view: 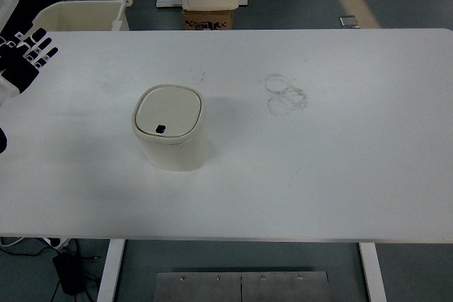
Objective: Open trash can
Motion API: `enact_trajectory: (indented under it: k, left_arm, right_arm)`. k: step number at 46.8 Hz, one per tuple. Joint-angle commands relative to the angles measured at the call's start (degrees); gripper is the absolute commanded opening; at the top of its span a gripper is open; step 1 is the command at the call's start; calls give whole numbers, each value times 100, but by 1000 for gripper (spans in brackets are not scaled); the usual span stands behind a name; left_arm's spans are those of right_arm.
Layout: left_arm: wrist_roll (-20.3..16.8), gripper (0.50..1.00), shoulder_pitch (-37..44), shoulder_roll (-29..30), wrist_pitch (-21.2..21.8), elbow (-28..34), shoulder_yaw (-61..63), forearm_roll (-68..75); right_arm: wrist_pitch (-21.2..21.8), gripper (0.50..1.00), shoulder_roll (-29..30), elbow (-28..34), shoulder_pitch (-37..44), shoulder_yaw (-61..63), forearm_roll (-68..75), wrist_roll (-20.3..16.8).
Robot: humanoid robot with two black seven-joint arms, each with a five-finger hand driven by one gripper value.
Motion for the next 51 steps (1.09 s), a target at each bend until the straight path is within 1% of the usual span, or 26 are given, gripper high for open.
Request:
enact_trajectory:
  k: [1, 51]
  left_arm:
    - [0, 1000, 1, 0, 0, -1, 0, 0]
    - [-9, 1000, 62, -17, -9, -1, 0, 0]
  right_arm:
    - [2, 991, 0, 0, 0, 0, 4, 0]
    - [2, 991, 0, 0, 0, 0, -5, 0]
